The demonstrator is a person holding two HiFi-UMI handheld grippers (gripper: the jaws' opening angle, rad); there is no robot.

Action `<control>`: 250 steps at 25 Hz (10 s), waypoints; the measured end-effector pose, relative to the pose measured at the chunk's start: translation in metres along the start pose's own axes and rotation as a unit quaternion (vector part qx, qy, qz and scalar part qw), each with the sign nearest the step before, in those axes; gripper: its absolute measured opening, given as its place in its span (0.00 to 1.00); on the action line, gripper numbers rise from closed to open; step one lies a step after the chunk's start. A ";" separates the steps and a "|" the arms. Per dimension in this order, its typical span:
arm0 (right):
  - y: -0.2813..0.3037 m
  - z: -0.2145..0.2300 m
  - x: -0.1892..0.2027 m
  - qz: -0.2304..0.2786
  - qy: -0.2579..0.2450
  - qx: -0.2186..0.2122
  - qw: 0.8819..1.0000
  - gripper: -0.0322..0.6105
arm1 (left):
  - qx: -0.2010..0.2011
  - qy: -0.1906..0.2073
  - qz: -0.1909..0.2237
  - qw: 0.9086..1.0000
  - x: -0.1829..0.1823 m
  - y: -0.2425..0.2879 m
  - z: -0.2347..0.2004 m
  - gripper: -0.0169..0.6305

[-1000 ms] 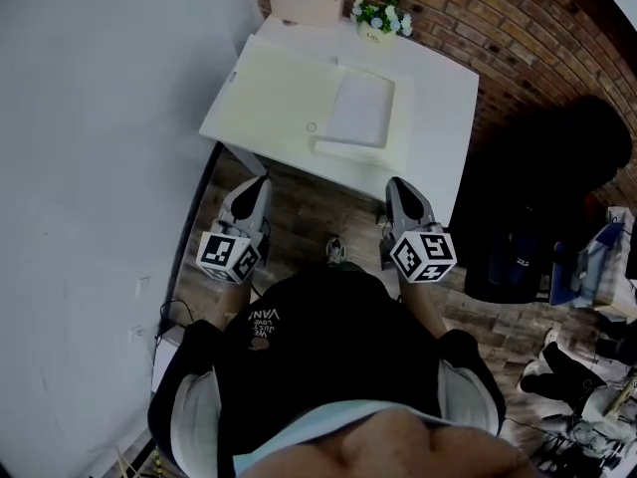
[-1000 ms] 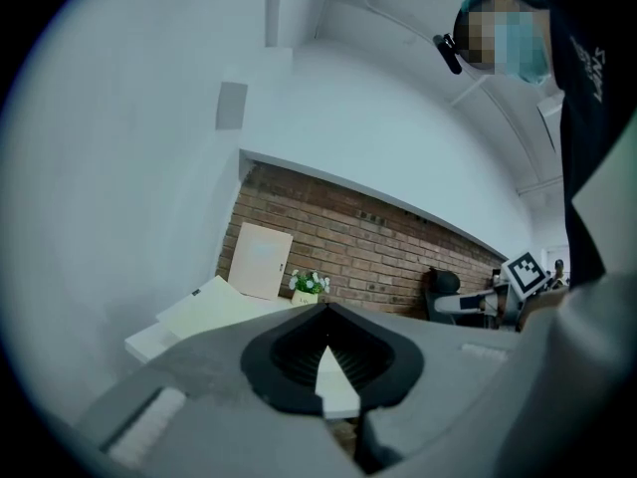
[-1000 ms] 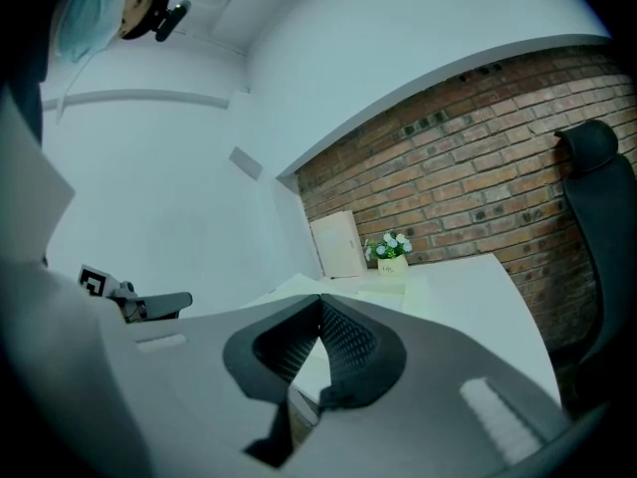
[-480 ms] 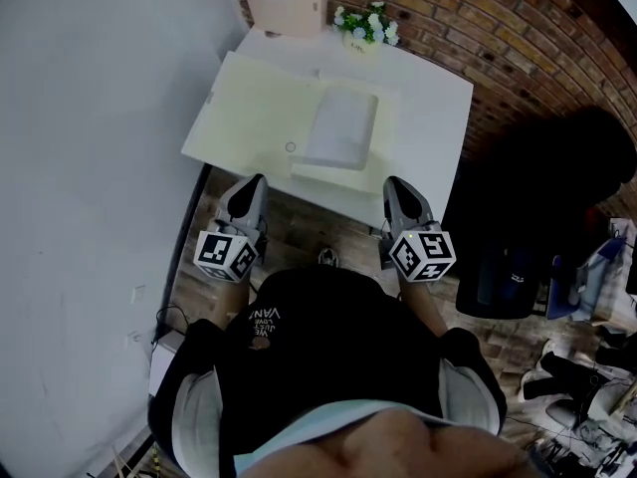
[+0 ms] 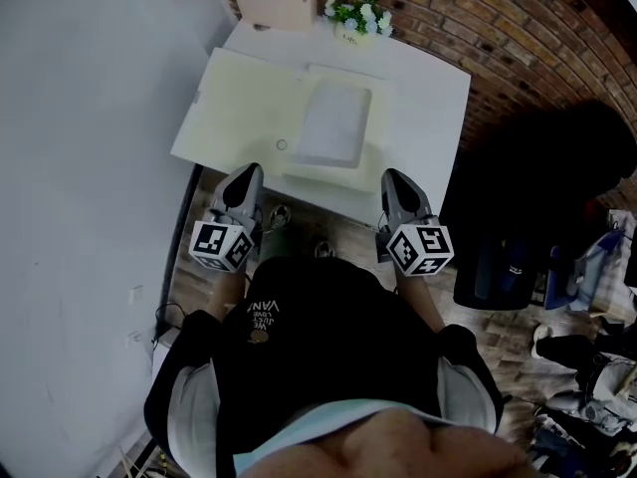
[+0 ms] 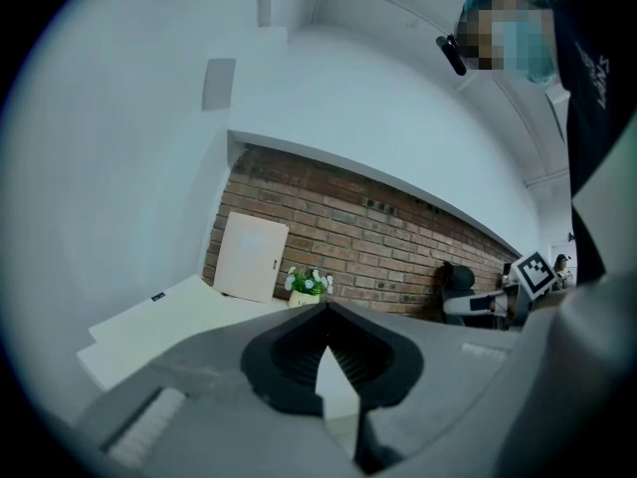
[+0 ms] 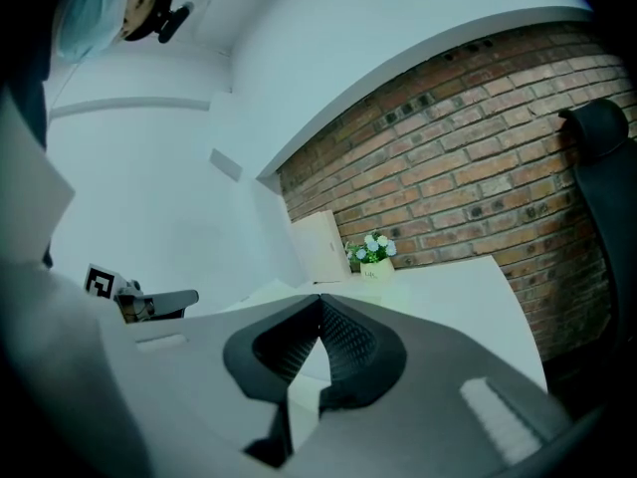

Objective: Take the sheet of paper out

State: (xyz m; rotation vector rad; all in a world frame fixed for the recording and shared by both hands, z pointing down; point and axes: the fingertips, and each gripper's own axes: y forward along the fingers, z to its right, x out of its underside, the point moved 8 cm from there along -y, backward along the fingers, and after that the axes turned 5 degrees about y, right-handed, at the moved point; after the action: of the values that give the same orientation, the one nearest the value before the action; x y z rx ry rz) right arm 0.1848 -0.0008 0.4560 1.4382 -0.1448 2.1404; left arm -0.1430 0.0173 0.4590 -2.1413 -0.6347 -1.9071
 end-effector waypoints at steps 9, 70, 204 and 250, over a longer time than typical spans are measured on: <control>0.008 -0.010 -0.001 0.023 0.012 0.055 0.998 0.05 | 0.064 0.002 -0.012 0.998 -0.012 0.043 -0.029 0.03; 0.050 -0.022 0.004 0.083 0.055 0.211 0.972 0.05 | 0.245 -0.065 -0.283 0.925 0.077 0.241 -0.073 0.18; 0.116 -0.051 0.020 -0.010 0.014 0.003 1.000 0.05 | 0.191 -0.049 -0.226 0.954 -0.015 0.120 -0.116 0.03; 0.157 -0.023 -0.006 0.008 -0.006 -0.189 0.982 0.24 | 0.427 0.112 -0.101 0.891 -0.132 0.070 -0.027 0.03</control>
State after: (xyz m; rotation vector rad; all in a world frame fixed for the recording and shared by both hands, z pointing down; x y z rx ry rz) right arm 0.0894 -0.1268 0.4742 1.2278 -0.5384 1.9833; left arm -0.1455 -0.0804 0.3425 -1.3126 -1.3653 -1.4827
